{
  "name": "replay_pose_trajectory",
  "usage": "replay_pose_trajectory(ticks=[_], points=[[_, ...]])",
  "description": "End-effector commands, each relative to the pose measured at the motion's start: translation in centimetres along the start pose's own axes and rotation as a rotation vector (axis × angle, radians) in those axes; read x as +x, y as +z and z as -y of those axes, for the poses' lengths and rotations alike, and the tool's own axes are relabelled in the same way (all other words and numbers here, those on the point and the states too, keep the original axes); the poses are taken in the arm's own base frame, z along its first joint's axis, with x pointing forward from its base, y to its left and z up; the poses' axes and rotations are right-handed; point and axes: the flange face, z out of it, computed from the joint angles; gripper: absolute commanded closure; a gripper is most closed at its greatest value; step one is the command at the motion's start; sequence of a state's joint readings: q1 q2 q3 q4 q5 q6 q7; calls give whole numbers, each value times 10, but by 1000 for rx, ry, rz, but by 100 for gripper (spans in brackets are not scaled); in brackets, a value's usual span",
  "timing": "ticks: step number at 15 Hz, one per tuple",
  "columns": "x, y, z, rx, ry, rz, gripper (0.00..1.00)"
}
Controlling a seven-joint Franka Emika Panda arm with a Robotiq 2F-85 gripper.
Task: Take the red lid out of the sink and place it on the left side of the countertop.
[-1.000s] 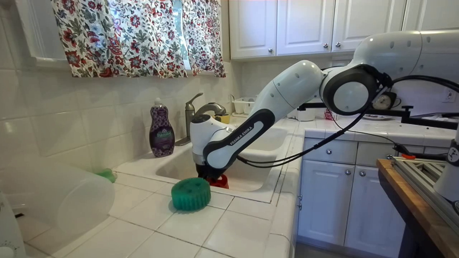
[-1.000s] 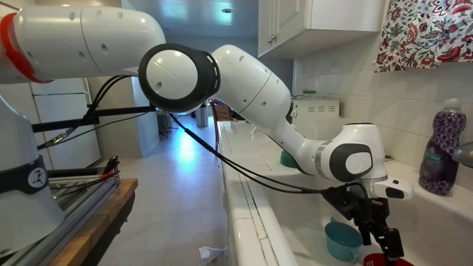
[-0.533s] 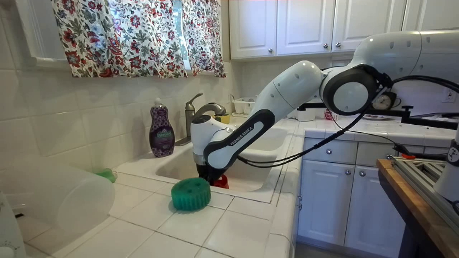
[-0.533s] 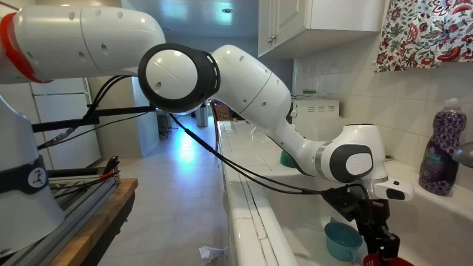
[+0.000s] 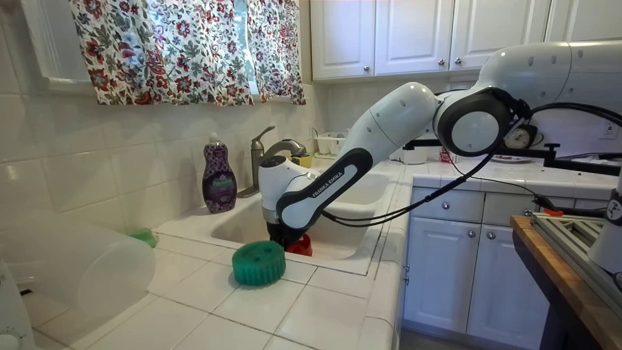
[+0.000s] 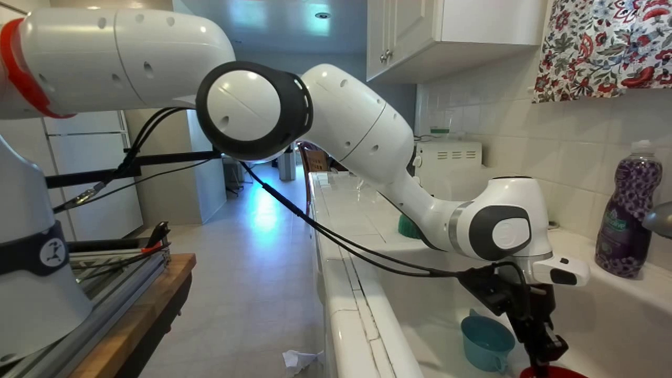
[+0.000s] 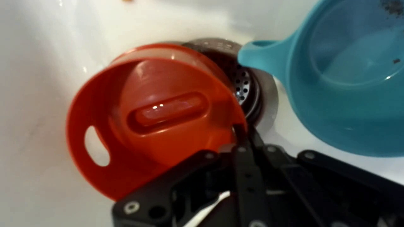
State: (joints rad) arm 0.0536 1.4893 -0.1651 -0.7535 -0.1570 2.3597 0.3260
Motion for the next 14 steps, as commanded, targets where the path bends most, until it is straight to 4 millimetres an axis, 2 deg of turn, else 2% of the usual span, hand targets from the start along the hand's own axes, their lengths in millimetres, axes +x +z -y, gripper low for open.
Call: replay_pose_trajectory(ticks=[1,3,9,14], points=[[3,-5,0,2,-27,-6,99],[8,-15,3,9,-36,-25,99],[26,-63,9,39,-28,-92,99],[21,-89,9,101,-27,-131,99]])
